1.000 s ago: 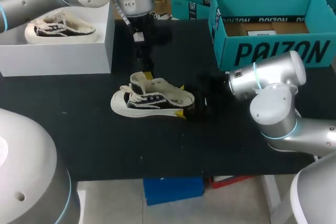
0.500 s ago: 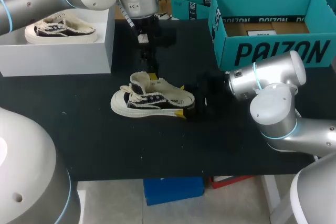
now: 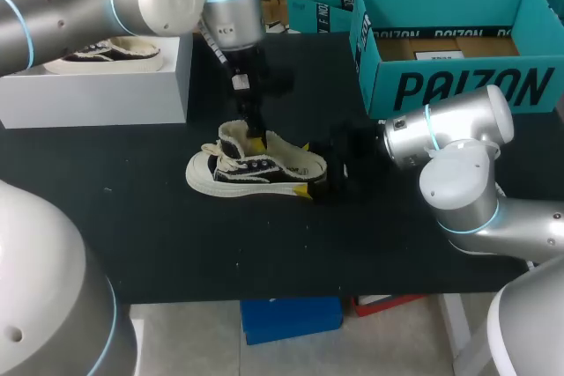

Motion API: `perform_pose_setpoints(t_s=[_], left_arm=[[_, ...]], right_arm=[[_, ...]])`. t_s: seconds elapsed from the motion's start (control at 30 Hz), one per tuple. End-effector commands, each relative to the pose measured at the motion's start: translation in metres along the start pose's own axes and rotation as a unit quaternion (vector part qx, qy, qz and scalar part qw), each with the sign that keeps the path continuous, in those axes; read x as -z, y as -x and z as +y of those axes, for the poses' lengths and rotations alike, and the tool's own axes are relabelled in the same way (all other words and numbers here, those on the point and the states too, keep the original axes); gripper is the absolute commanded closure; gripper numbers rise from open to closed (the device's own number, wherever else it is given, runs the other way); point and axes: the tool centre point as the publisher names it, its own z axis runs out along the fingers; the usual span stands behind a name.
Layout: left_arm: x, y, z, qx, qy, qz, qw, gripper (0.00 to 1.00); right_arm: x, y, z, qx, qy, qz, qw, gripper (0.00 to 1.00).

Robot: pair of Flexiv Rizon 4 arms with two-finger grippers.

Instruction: Take the shoe out of the shoebox, open the shoe tongue, remove and reinsert the insole, then place the shoe into the shoebox

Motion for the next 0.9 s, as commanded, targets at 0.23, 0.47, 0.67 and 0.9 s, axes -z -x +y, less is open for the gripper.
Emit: perform_pose_setpoints(t_s=[0.23, 0.47, 0.67, 0.9], left_arm=[[-0.024, 0.001, -0.004, -0.013, -0.003, 0.02, 1.0, 1.0], [-0.041, -0.002, -0.004, -0.008, 0.001, 0.034, 0.999, 1.0], [-0.055, -0.005, -0.003, -0.006, 0.003, 0.047, 0.999, 1.0], [-0.063, -0.005, -0.002, -0.001, 0.007, 0.052, 0.999, 1.0]], right_arm=[[-0.002, 0.0, 0.0, -0.001, -0.001, -0.001, 1.0, 1.0], [-0.002, 0.0, 0.0, -0.001, -0.001, -0.001, 1.0, 1.0], [-0.002, 0.0, 0.0, -0.001, -0.001, -0.001, 1.0, 1.0], [-0.002, 0.0, 0.0, -0.001, -0.001, -0.001, 1.0, 1.0]])
